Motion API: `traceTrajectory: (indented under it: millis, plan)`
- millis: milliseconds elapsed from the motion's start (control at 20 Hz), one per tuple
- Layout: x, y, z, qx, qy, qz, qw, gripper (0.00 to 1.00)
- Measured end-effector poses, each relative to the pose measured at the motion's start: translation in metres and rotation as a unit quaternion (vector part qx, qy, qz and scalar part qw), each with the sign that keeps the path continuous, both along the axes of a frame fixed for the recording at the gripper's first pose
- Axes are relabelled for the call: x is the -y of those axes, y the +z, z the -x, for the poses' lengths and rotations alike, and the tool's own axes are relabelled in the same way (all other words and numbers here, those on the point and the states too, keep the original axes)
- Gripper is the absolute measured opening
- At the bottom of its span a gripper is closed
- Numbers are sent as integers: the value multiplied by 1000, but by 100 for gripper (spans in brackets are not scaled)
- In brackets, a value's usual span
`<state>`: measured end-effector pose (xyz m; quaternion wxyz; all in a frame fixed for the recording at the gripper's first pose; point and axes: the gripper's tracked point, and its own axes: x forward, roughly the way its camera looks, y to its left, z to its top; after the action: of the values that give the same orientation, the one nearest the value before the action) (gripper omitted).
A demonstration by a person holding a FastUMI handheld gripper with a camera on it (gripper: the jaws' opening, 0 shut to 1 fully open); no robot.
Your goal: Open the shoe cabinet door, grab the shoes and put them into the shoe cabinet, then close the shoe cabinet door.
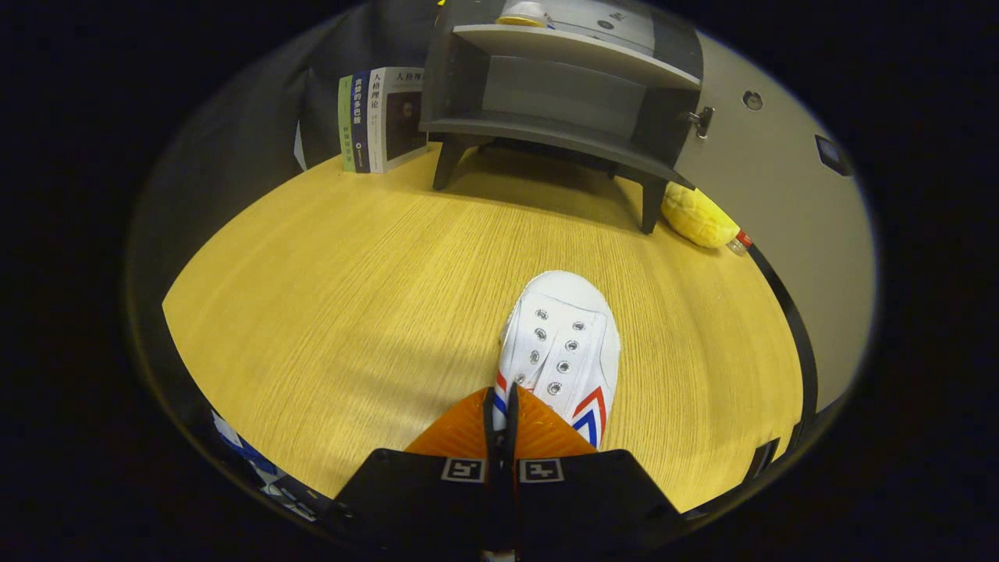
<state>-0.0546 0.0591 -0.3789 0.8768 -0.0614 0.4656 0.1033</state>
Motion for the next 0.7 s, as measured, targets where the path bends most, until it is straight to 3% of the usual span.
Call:
traceTrajectory:
  millis: [200, 700]
  plan:
    - [10, 25, -6, 32, -37, -63, 997, 2]
    - [10, 102, -62, 102, -62, -138, 983, 2]
